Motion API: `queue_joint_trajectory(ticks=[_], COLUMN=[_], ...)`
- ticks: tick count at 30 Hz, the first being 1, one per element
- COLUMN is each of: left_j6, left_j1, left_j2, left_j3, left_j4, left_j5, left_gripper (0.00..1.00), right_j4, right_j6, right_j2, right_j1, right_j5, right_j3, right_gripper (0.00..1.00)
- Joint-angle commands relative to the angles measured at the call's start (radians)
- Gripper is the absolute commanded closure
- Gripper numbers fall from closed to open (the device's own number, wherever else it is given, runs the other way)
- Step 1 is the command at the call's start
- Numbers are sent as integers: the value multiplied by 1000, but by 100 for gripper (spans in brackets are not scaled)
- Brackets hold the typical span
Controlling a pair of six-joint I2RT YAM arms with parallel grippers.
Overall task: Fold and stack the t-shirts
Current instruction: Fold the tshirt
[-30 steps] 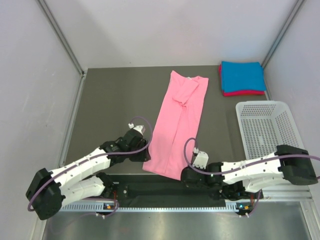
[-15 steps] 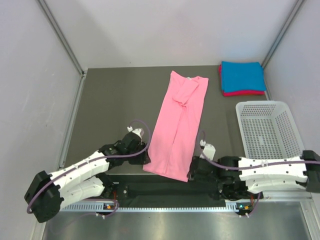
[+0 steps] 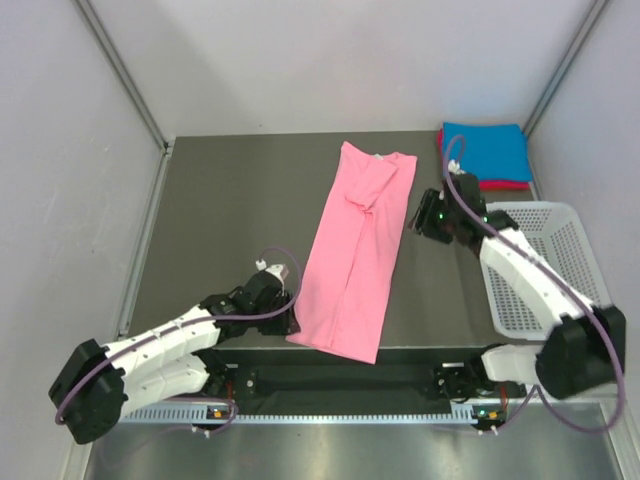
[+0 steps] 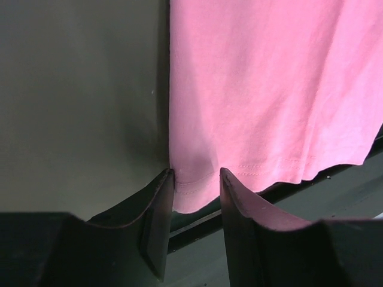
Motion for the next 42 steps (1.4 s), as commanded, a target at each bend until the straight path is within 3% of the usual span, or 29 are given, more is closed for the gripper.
queue_joint_trajectory(ticks=[1,5,9,14,17,20,28,42], left_j6=[-21,-30,-37,-76,-102,-107,-48,-42], left_j1=[-9,-13,-21,-25,-27,-25,-25,-24], left_j2=[-23,-28,-38,-117,-173,-210,-215,-123], left_j3=[-33,-39,-38,-48,-30,21,183,192], left_j4=[54,58,43,12,-12,-46,-114,-51], left_j5=[19,22,22,-1,-11,-41,-147,-162], left_gripper=[59,60,61,62,60,59,57,57], right_j4=[125,194,156,105,126,159,252,400], right_j6=[-169,-174,-204,-207,-191,-169,-194,-96], right_j2=[215,453,718,903,971,1024,1138,1265], right_j1=[-99,-151,-176,-213,-259,-297,-325,-329], right_j5=[-202,-249,-239,-199,-188,-237,-358,-387], right_j3=[151,396,632,856,907,933,984,1036], right_gripper=[52,54,58,58,51,51,62,63])
